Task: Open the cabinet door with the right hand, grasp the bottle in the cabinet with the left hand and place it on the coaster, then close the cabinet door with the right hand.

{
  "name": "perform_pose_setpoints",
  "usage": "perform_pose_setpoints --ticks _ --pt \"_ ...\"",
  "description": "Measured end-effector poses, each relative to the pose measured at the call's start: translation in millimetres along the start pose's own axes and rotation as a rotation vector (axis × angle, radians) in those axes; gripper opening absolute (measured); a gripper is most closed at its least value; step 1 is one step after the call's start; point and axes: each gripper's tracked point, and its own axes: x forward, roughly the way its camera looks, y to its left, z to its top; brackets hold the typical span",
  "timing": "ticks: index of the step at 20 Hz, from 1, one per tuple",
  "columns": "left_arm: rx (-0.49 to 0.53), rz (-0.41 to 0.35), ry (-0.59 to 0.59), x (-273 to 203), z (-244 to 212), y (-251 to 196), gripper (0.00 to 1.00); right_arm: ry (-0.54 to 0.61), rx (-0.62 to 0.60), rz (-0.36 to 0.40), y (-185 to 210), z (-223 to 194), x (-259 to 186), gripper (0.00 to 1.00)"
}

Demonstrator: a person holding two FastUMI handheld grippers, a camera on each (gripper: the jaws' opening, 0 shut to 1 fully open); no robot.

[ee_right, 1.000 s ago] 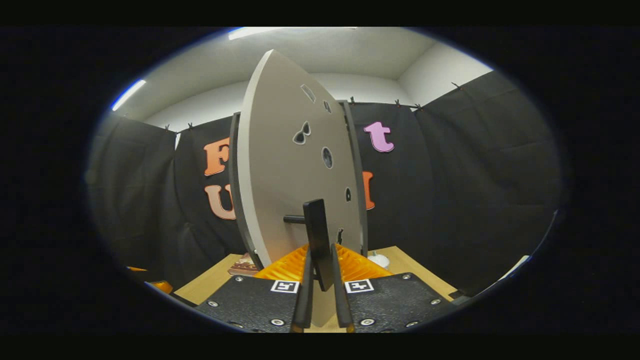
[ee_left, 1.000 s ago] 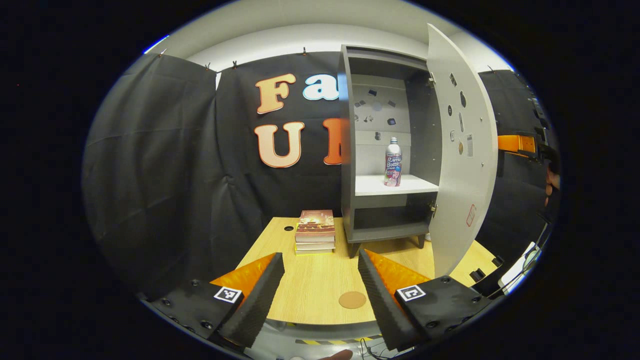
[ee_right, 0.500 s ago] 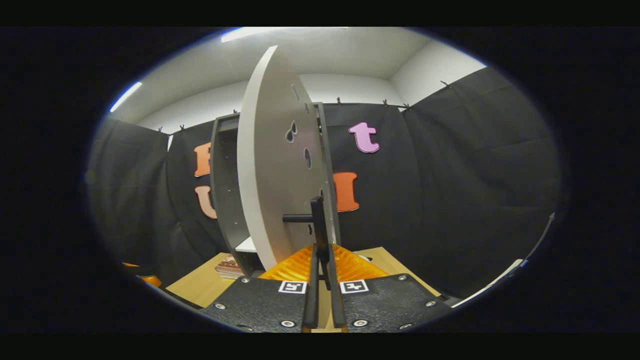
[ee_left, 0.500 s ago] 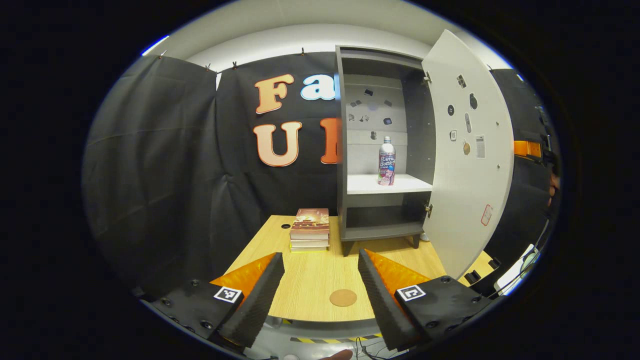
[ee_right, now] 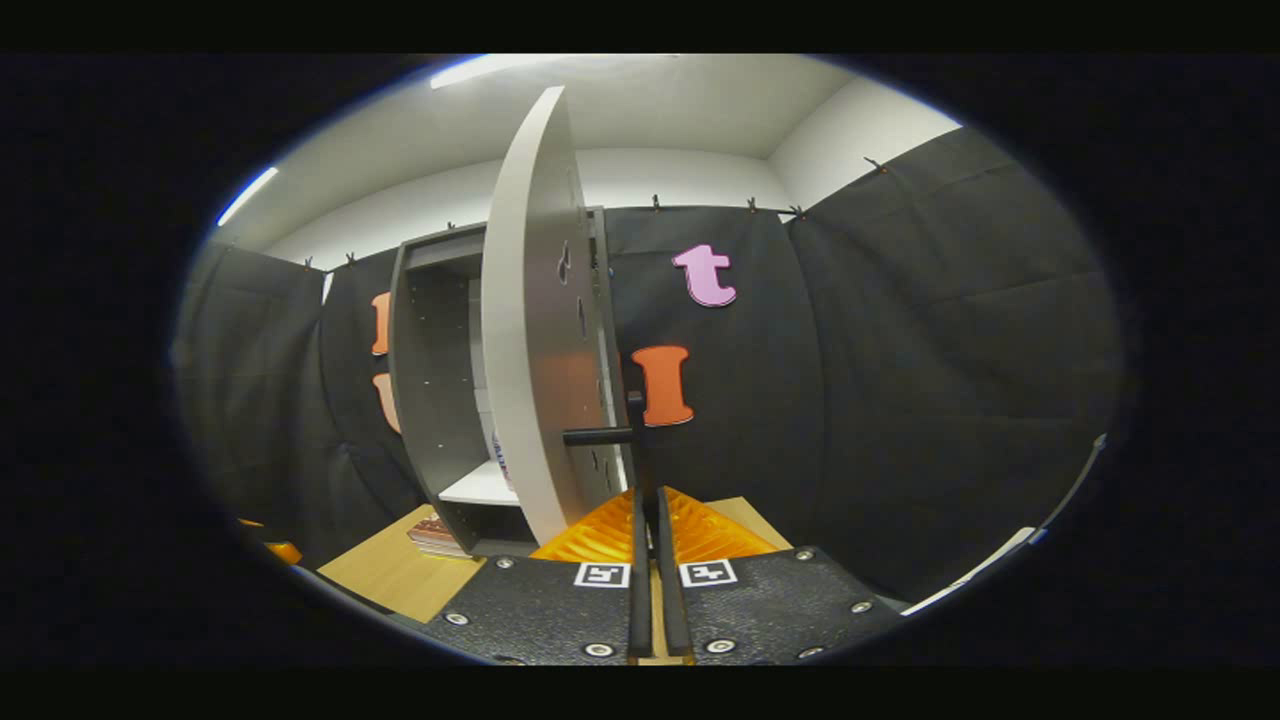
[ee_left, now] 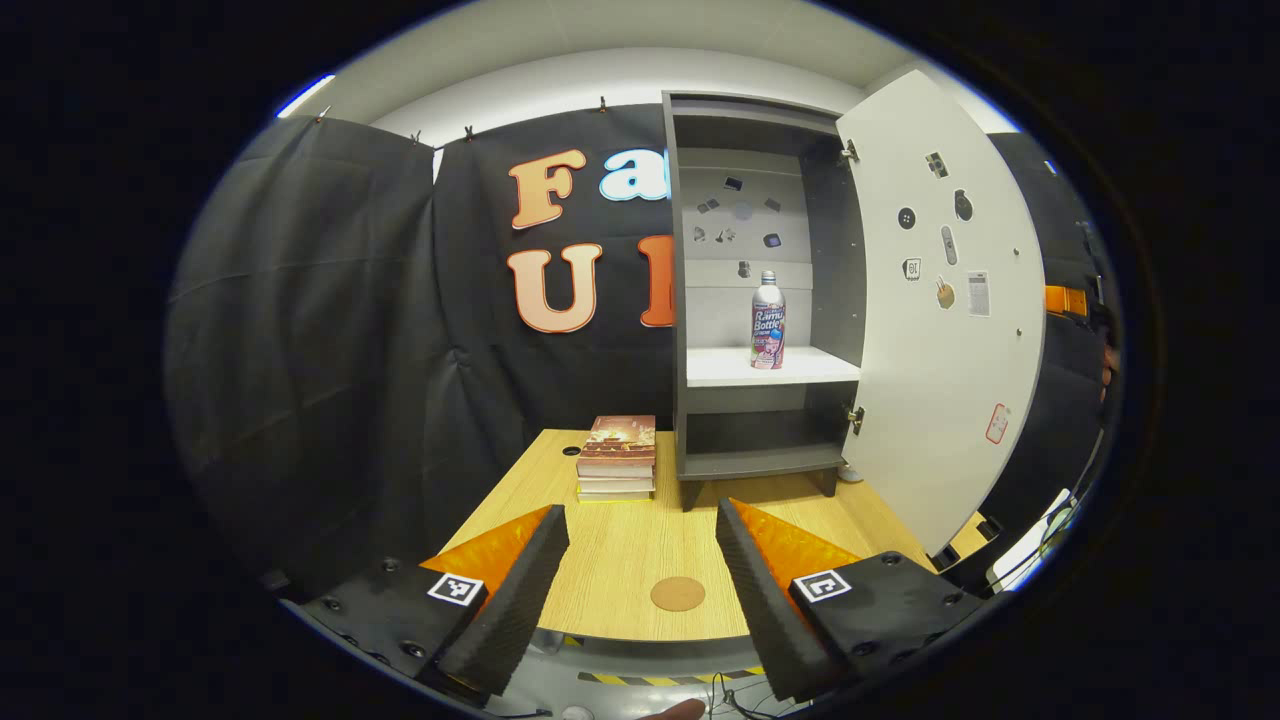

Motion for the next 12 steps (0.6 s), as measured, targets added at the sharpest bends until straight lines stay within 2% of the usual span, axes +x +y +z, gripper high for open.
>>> perform_pose_setpoints --ticks 1,2,7,8,11,12 --pt "-0.002 0.001 -0.004 -1 1 -4 0.97 0.002 0.001 0.01 1 0 -1 0.0" --pt "-0.005 0.002 -0.008 -2 4 -7 0.97 0.004 0.0 0.015 1 -2 -1 0.05" --pt "0.001 -0.004 -0.032 3 13 -18 0.96 -0.005 0.01 0.024 0 3 -24 0.05" --pt "0.004 -0.011 -0.037 9 18 -23 0.96 -0.013 0.018 0.045 6 4 -34 0.0" --pt "0.031 -0.034 -0.066 39 34 -42 0.97 -0.04 -0.002 0.088 30 6 -66 0.0" --pt "0.034 -0.044 -0.078 51 41 -50 0.97 -0.047 -0.005 0.103 40 6 -74 0.04"
